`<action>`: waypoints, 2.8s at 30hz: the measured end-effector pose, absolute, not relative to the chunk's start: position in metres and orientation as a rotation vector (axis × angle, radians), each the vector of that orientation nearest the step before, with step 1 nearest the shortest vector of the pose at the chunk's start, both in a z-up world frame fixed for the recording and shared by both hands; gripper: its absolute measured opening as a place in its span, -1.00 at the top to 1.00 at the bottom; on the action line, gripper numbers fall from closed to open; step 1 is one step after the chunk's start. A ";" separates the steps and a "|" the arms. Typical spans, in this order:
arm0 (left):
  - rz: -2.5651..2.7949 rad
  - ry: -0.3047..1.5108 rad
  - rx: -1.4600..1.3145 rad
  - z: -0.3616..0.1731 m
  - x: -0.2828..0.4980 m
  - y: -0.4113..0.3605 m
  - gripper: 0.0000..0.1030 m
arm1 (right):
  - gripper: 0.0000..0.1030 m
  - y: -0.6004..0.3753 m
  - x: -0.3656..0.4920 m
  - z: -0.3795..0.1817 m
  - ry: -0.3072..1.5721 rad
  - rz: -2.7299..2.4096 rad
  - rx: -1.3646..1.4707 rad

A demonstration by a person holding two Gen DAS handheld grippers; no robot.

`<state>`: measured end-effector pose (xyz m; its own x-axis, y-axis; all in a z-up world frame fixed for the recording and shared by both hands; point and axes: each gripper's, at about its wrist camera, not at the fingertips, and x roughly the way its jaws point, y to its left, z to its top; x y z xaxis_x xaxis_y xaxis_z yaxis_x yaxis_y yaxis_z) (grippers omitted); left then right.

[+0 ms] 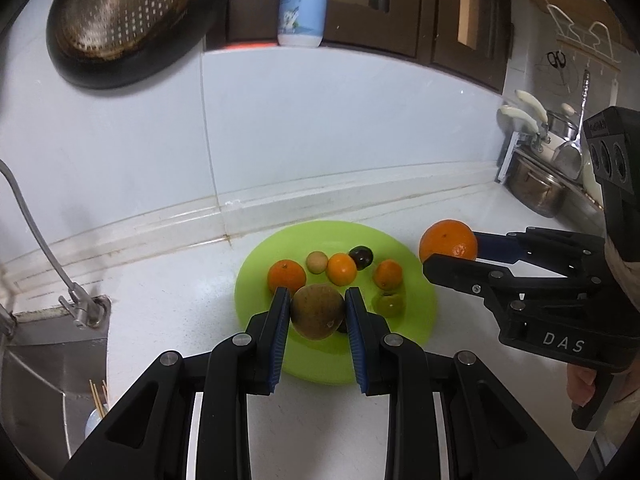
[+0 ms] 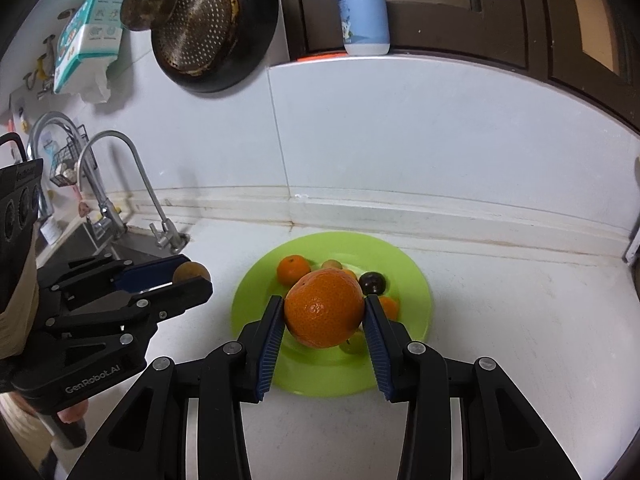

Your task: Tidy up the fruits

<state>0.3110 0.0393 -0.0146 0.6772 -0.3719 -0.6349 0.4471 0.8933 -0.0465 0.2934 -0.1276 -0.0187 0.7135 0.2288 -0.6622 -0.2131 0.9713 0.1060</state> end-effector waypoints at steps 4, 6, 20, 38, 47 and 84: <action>-0.464 0.718 0.104 -0.024 0.326 0.040 0.45 | 0.21 -0.127 0.309 -0.025 0.759 0.241 0.019; -0.470 0.738 0.096 -0.030 0.333 0.041 0.45 | 0.21 -0.127 0.317 -0.030 0.772 0.240 0.014; -0.475 0.841 0.127 -0.069 0.367 0.034 0.45 | 0.21 -0.128 0.356 -0.068 0.865 0.249 0.016; -0.446 0.843 0.129 -0.066 0.363 0.031 0.24 | -0.04 -0.131 0.354 -0.070 0.854 0.164 0.033; -0.380 0.771 0.134 -0.036 0.331 0.043 0.09 | -0.04 -0.129 0.320 -0.051 0.838 0.094 0.068; -0.178 0.530 0.091 0.031 0.067 0.031 -0.86 | -0.49 -0.148 0.064 0.037 0.644 0.049 0.042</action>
<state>0.0671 0.0314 0.0307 0.8479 -0.1455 -0.5098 0.1923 0.9805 0.0400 0.0637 -0.1479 0.0368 0.7989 0.0586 -0.5986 -0.0324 0.9980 0.0544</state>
